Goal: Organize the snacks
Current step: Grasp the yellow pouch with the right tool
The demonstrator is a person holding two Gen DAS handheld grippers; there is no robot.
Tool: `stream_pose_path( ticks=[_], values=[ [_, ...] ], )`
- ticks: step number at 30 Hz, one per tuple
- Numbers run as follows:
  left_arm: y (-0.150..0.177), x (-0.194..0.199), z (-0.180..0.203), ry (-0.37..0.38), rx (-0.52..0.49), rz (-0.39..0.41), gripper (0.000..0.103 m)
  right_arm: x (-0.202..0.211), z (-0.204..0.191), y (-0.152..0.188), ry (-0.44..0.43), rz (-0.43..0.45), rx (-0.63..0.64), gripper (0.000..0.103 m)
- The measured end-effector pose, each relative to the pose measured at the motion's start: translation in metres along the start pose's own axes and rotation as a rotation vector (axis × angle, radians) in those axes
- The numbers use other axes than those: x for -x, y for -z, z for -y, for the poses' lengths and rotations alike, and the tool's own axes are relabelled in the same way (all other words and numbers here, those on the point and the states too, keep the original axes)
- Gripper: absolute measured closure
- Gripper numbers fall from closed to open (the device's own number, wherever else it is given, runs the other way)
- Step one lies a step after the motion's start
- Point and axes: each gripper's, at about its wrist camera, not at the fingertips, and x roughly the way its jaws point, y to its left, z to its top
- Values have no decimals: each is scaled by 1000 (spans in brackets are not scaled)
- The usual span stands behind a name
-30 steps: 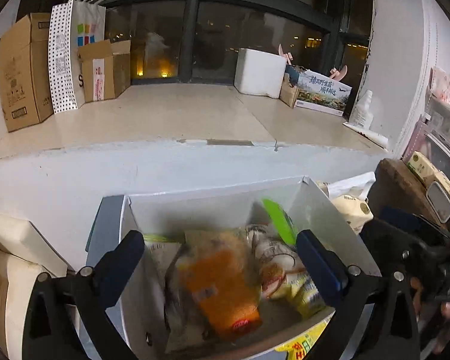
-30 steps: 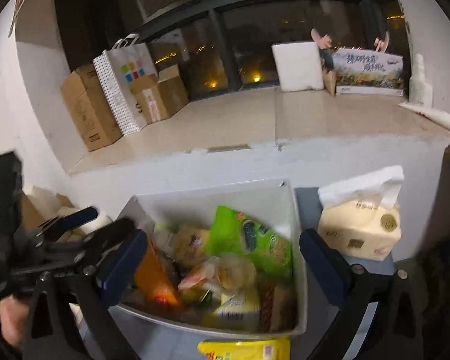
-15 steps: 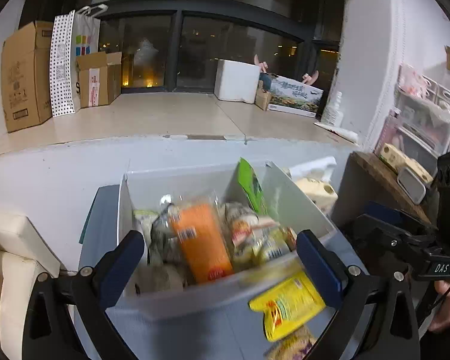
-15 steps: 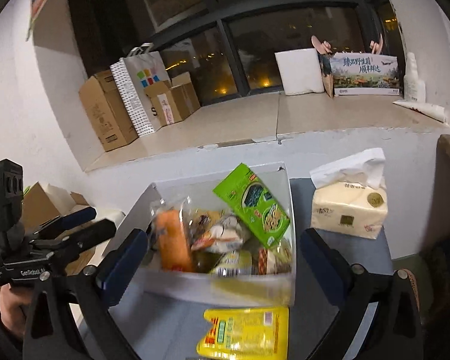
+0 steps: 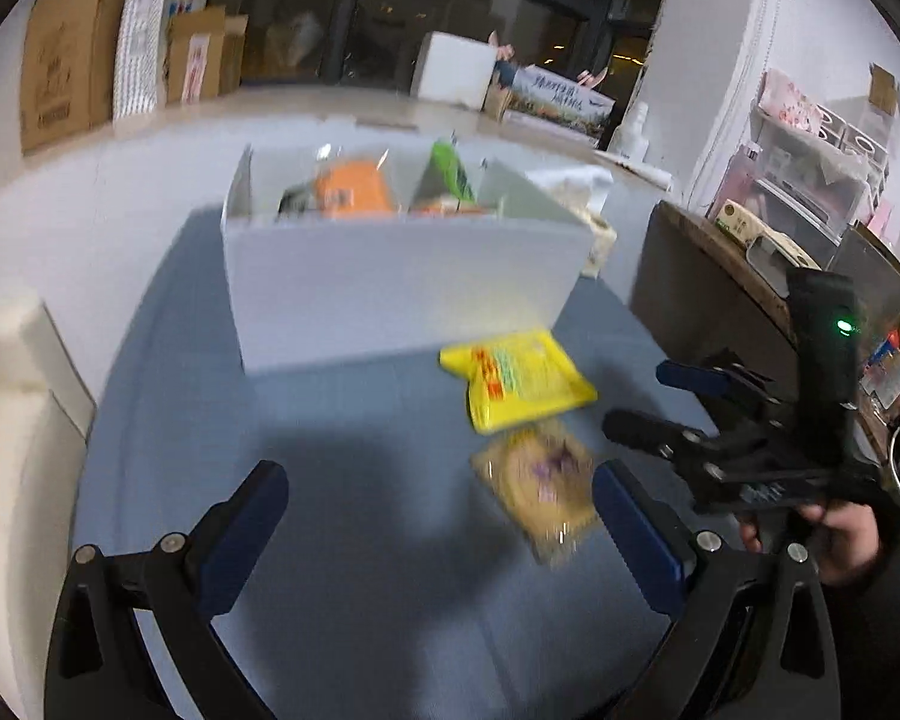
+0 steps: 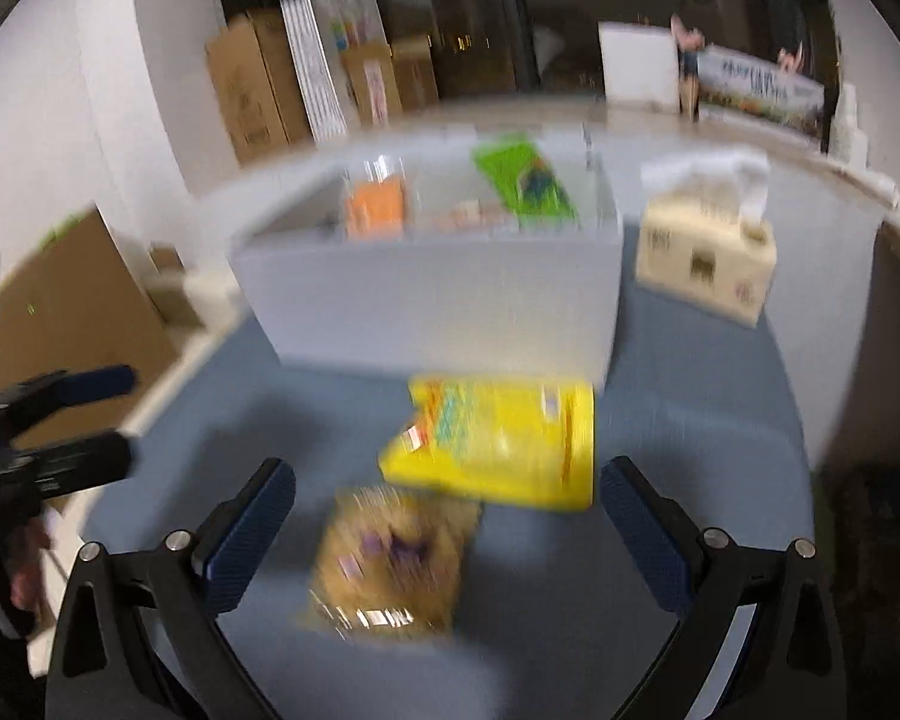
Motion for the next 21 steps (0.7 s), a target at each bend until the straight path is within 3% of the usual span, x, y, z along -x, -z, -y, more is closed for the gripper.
stream_pose_path(
  ticks=[9,15,21],
  values=[
    [15,1,-2,6,19,-16,0,-61,5,-17,0,-89,-79,0],
    [15,-3,-6,1,27,-29,0,-110,6,-41,132,-147,-69,0],
    [17,-8,-8,1,31,-39,0,-122,-10,-36,221,-192,-20,0]
  ],
)
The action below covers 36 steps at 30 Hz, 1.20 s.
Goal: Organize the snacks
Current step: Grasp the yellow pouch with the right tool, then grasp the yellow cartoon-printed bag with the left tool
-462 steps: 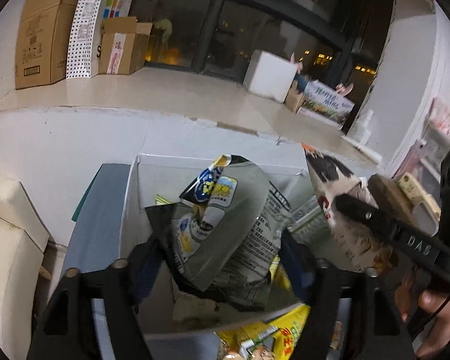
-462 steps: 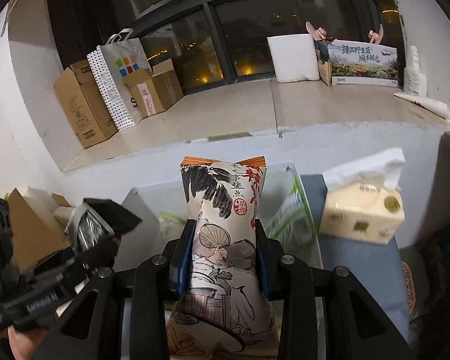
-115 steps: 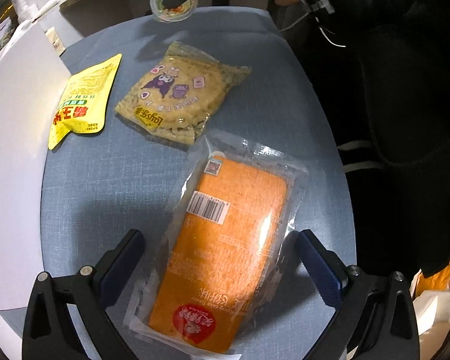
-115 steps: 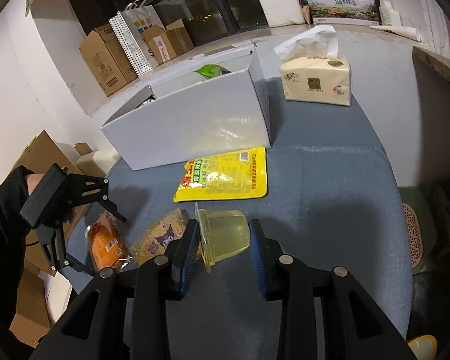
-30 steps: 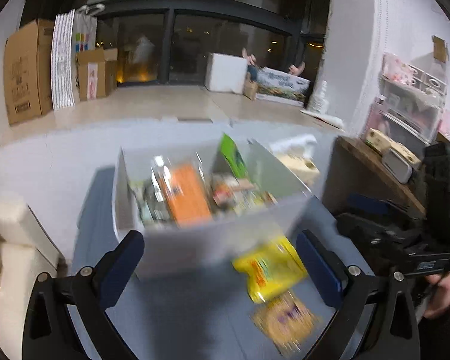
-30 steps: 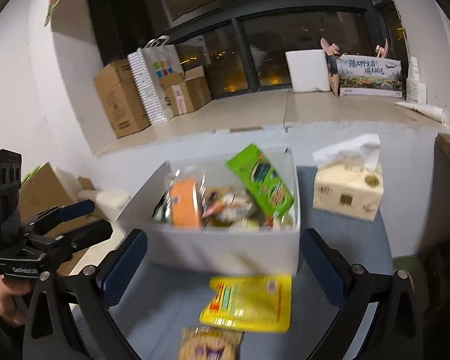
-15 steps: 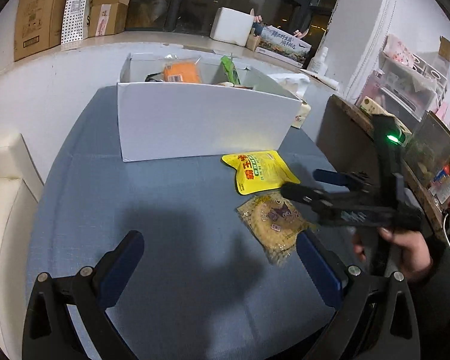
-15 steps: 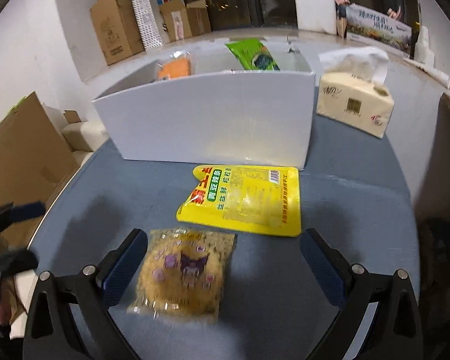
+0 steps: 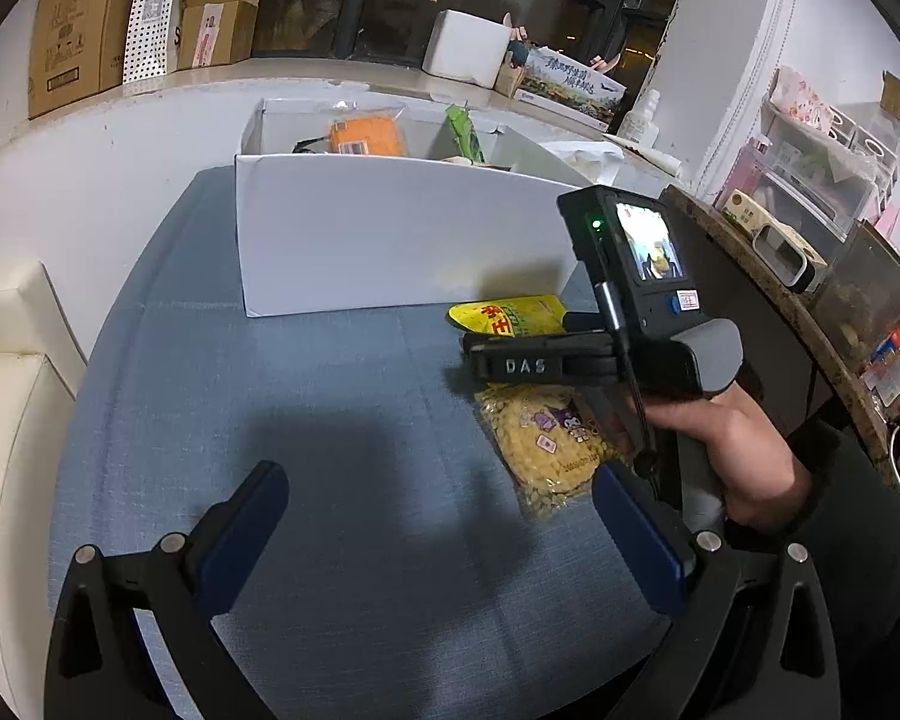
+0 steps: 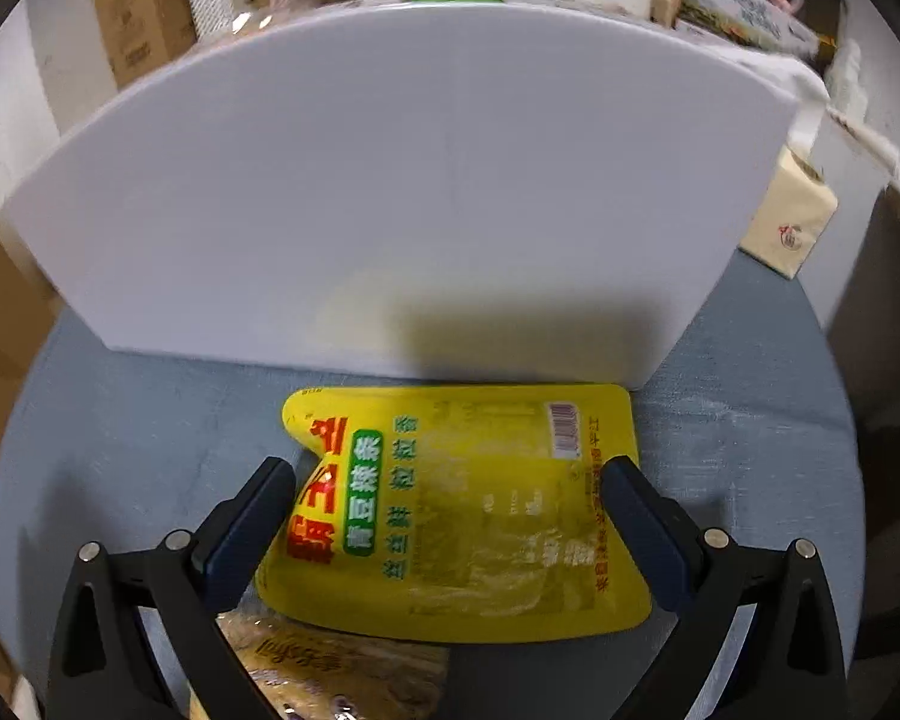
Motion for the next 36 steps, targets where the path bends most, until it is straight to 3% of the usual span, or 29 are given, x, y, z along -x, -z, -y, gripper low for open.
stream_pose_path(
  ticks=[9,11,13,16,22,25,32,36],
  values=[
    [3,-3,-3,-9,0,-10,0,15,5,20,-47,1,44,4],
    [3,-4,-4,-9,-2,-14,0,23,7,25,-64,15,44,11],
    [3,-6,-5,-9,-1,-16,0,38,2,33,-62,30,72,32],
    [4,-11,-3,-6,-11,-28,0,58,-4,42,-49,54,121,52],
    [8,-21,9,9,-58,-54,0,98,12,49,-107,122,76,76],
    [6,-25,18,41,-79,-62,0,121,25,53,-143,158,51,82],
    [0,-52,55,116,-172,-122,0,143,29,50,-164,212,14,84],
    [-4,-71,76,121,-193,-160,0,157,46,57,-155,242,-8,84]
  ],
)
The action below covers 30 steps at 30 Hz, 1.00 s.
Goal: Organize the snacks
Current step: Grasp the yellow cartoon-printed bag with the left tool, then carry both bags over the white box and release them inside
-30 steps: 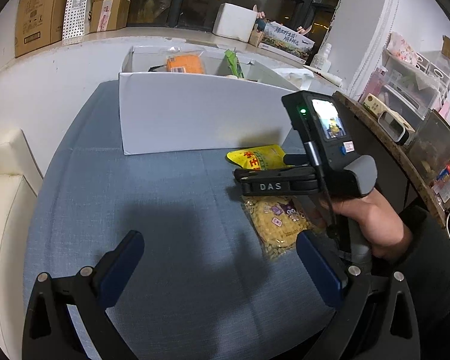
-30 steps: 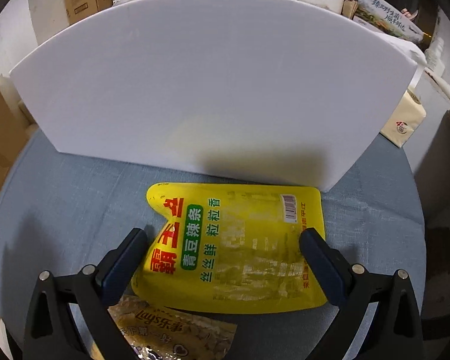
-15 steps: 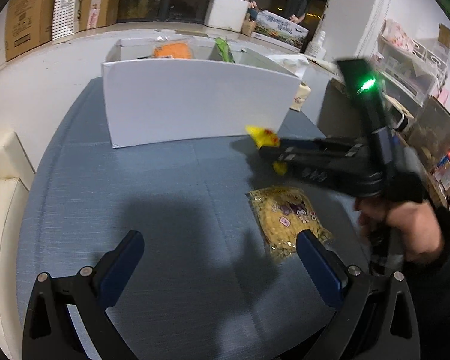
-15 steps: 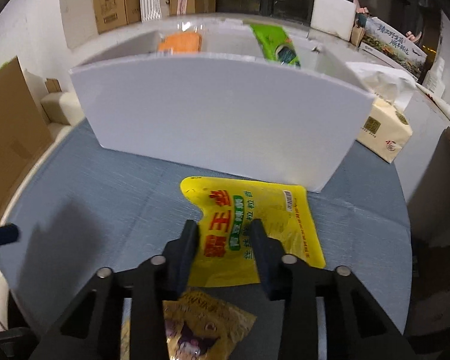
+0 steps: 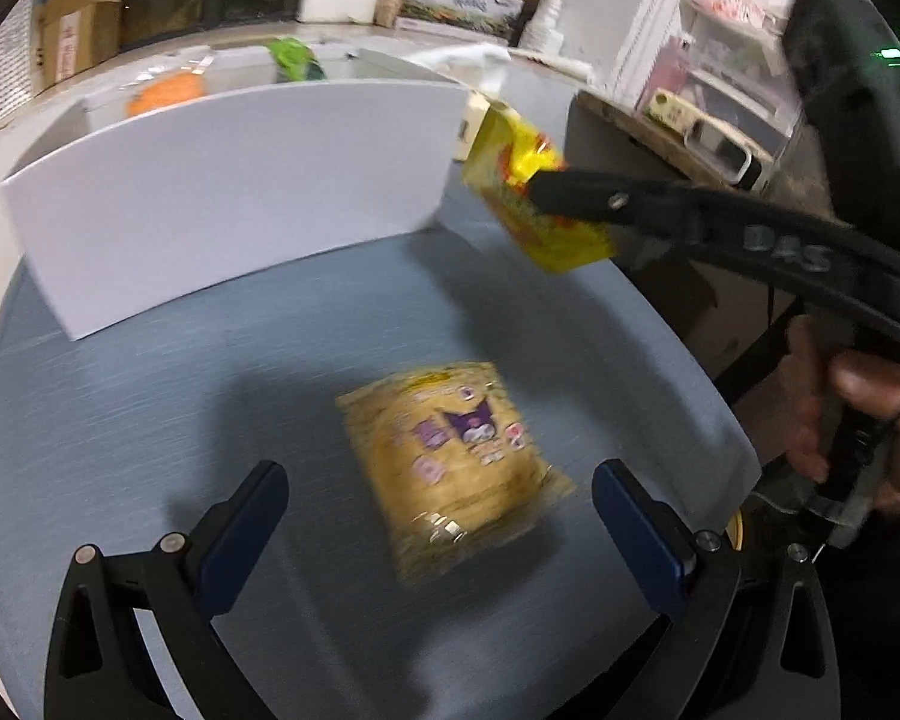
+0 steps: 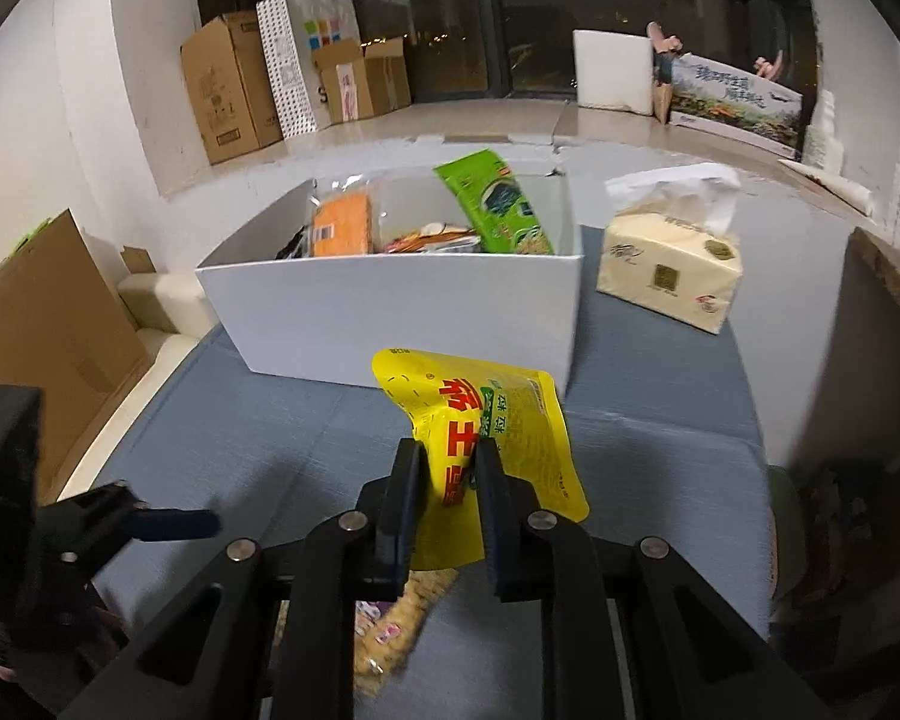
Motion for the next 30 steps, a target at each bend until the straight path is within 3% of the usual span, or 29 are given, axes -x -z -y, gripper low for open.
stream_pose_path(
  ticks=[6,12,16,19,23,30],
  values=[
    [-19,-35,19,-81,10,-30,0,10,19,6,20,19,-28,84],
    [-16,-55,17,-184,61,-79,0,17,25,15,32,24,-25,84],
    [-12,-50,14,-203,52,-62,24,18,25,18,20,28,-27,84],
    [-11,-42,6,-145,91,-53,27,18,24,19,12,30,-26,84],
    [-2,-18,-3,-102,93,9,27,19,20,19,7,36,-21,84],
    [-4,56,-16,-84,74,204,27,24,13,17,-19,57,-23,84]
  ],
)
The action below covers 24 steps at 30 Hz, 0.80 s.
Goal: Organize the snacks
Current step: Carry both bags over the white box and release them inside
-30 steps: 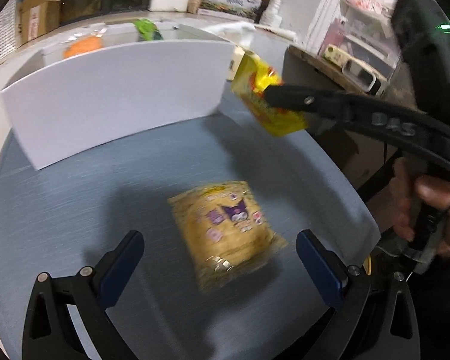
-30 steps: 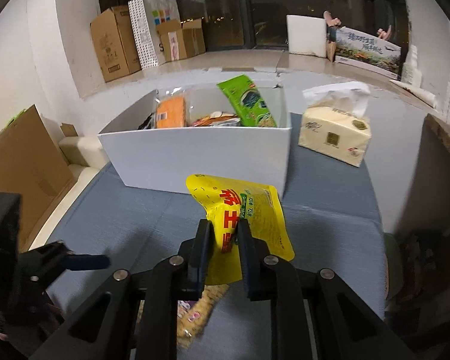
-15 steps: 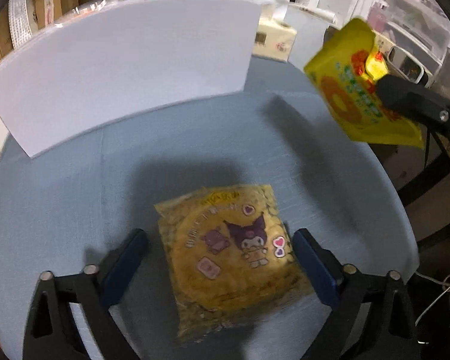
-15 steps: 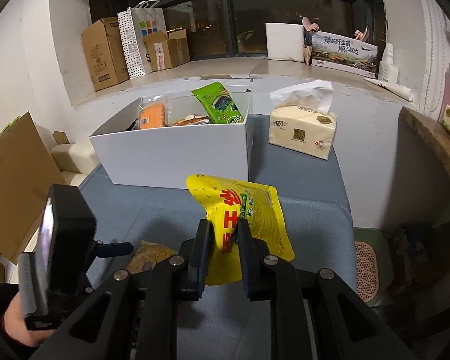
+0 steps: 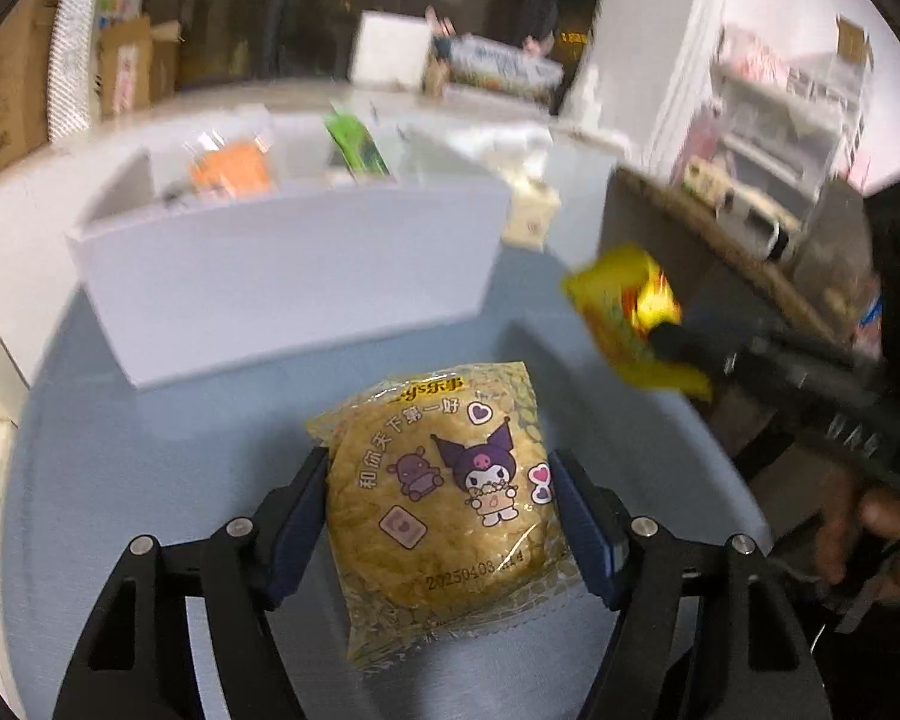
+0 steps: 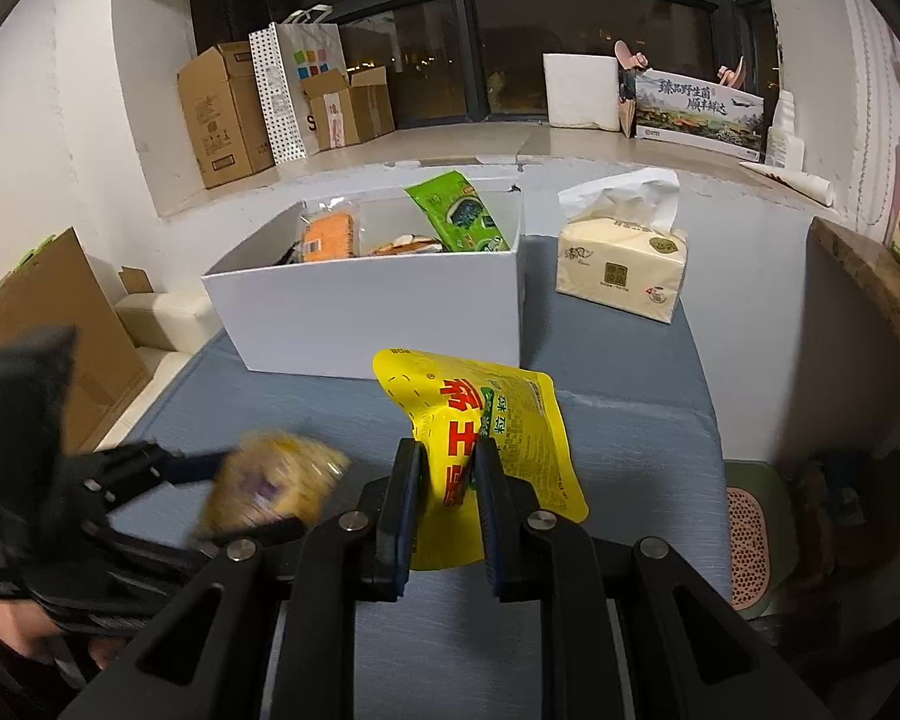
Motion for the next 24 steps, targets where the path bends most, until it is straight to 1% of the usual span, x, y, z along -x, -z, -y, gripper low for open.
stream_pose_path(
  ticks=[2,5,8,10,11,12,15,17,18,20,22,24],
  values=[
    [-9,13,-15,4,24,40,27,2,-3,-4,-19,13,-2,84],
    [-29,26,-36,-20,47,89,27,4,-9,-15,-50,39,-2,84],
    [-59,27,-58,-29,75,124,27,1,-16,-39,-65,66,11,84],
    [-80,22,-69,-29,90,130,27,-3,-17,-57,-102,80,-5,84],
    [-93,19,-76,-36,93,134,27,-8,-16,-72,-149,87,-37,84],
    [-104,16,-81,-59,87,142,27,-11,-16,-80,-164,89,-50,84],
    [-133,5,-88,-78,52,163,27,-32,-20,-117,-153,108,-37,84],
    [-153,-10,-90,-99,24,140,27,-48,-20,-138,-152,109,-40,84],
    [-162,-18,-93,-103,28,133,27,-54,-18,-144,-152,104,-52,84],
    [-174,-28,-96,-101,24,132,27,-73,-10,-163,-138,81,-100,84],
    [-183,-36,-99,-126,15,134,26,-87,-7,-175,-113,71,-97,84],
    [-192,-50,-104,-138,4,107,23,-103,-3,-187,-105,72,-95,84]
  ],
)
